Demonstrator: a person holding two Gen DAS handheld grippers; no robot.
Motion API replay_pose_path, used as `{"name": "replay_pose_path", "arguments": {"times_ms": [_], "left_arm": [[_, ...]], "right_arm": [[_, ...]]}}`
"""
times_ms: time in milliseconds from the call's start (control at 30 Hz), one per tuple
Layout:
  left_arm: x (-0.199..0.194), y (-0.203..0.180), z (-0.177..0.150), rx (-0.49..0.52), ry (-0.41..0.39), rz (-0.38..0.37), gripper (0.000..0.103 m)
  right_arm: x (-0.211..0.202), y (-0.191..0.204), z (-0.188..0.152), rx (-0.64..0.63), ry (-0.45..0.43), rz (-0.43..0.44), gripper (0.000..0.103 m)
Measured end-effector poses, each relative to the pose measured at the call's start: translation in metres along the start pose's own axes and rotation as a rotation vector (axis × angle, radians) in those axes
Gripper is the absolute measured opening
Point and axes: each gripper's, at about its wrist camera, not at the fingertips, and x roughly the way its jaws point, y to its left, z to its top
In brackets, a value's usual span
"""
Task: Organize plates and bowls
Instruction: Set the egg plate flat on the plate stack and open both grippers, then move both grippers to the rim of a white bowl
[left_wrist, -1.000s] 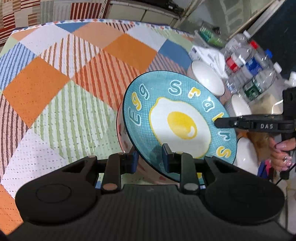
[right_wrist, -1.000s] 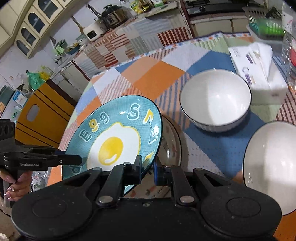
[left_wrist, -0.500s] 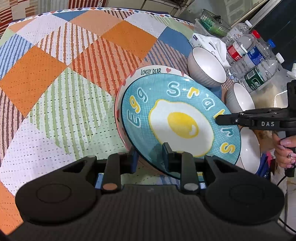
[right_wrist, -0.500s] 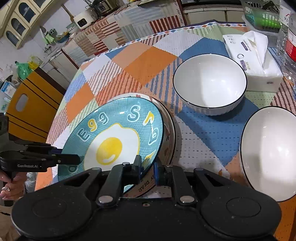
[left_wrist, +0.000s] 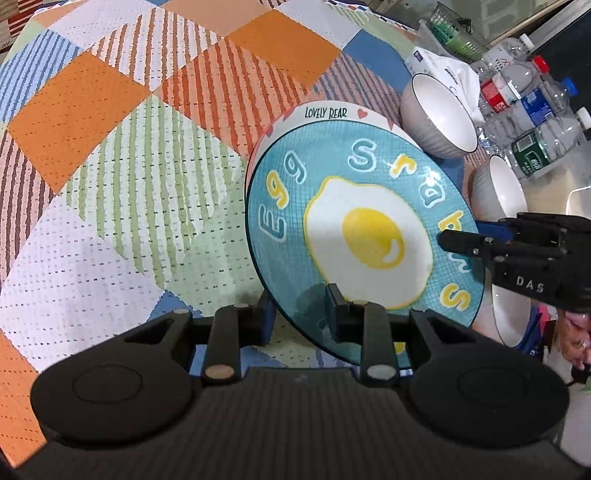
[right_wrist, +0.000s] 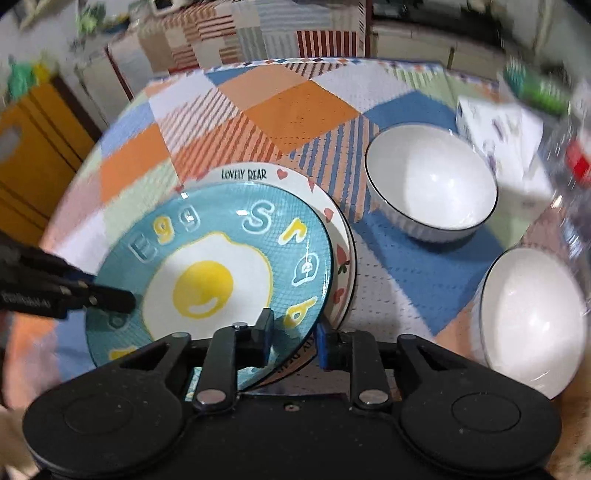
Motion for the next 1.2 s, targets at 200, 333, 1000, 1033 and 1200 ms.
{"name": "replay_pose_path", "arguments": {"times_ms": [200, 333, 1000, 1033, 1200], "left_arm": [[-0.001, -0.014, -0.002, 0.019, -0.023, 0.070, 0.027], [-0.002, -0.016, -0.002, -0.007, -0.044, 0.101, 0.027], [-0.042, -0.075, -0.036, 0.075, -0.067, 0.239, 0.025], [-0.047, -0.080, -0.038, 0.082, -0.070, 0.243, 0.025], [-0.072, -0.106, -0.049, 0.113, -0.093, 0.257, 0.026]], "right_arm": [[0.003, 0.004, -0.007, -0.004, -0.012, -0.065, 0.033], [0.005, 0.014, -0.011, -0.026, -0.036, -0.122, 0.035], [-0.061, -0.005, -0.058, 0.009, -0.298, -0.031, 0.038], [-0.069, -0.006, -0.060, 0.009, -0.305, -0.019, 0.038], [-0.105, -0.013, -0.069, -0.028, -0.338, 0.038, 0.038]]}}
